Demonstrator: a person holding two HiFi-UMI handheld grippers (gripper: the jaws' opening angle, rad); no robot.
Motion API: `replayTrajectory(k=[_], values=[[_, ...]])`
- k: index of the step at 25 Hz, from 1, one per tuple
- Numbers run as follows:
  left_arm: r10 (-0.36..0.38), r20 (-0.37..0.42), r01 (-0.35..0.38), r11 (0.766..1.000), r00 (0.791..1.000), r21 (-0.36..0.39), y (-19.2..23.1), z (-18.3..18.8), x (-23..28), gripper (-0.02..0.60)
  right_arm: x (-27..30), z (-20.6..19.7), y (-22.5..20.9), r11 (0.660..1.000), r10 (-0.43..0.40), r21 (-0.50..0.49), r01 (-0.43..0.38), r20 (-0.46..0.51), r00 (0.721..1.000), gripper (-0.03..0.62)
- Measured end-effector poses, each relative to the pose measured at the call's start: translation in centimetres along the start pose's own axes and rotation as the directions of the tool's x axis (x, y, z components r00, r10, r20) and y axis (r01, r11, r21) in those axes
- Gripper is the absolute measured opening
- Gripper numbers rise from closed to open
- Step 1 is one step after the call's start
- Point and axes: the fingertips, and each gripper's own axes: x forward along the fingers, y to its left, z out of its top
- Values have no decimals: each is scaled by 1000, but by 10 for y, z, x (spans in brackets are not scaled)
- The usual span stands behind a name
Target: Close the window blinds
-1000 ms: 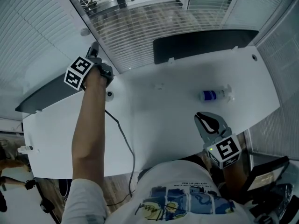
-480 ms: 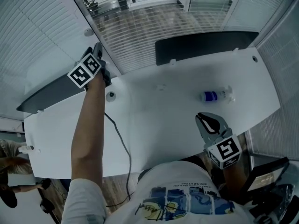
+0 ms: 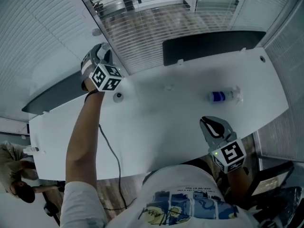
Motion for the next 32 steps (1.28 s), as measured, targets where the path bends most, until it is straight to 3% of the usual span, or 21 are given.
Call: replayTrajectory(k=[2, 5, 8, 11, 12, 14, 18, 22, 27, 30, 32], values=[[-2, -6, 3, 985, 1000, 174, -5, 3, 2, 190, -1, -1, 1, 1000, -5, 3, 5, 0, 1000, 17], [-2, -20, 9, 935, 1000, 354, -11, 1, 10, 190, -3, -1, 3, 1000, -16, 13, 16, -5, 1000, 17], [16, -36, 3, 878, 999, 478, -15, -6, 17, 189, -6, -2, 3, 999, -28, 21, 28, -6, 1000, 17], [63, -36, -29, 803, 997, 595, -16, -8, 21, 172, -10, -5, 2, 999, -40, 27, 41, -9, 999, 17], [69, -35, -33, 788, 997, 615, -17, -8, 22, 158, -11, -6, 2, 999, -44, 28, 44, -9, 999, 17], [73, -31, -38, 779, 997, 626, -17, -7, 25, 127, -11, -6, 1, 998, -50, 31, 50, -10, 999, 17], [69, -28, -40, 804, 997, 593, -16, -6, 28, 120, -13, -7, -1, 998, -60, 32, 60, -10, 998, 17], [20, -8, -13, 875, 1000, 483, -21, -1, 26, 120, -12, -7, -1, 998, -62, 31, 62, -7, 998, 17], [58, 36, -66, 963, 998, 260, -11, 4, 22, 121, -13, -7, -5, 997, -70, 29, 70, -3, 998, 17], [82, 36, -85, 992, 996, 89, -6, 1, 23, 121, -14, -7, -7, 996, -78, 31, 78, -9, 997, 17], [90, 34, -89, 995, 995, -40, -2, 1, 23, 121, -13, -6, -8, 996, -79, 29, 79, -7, 997, 17]])
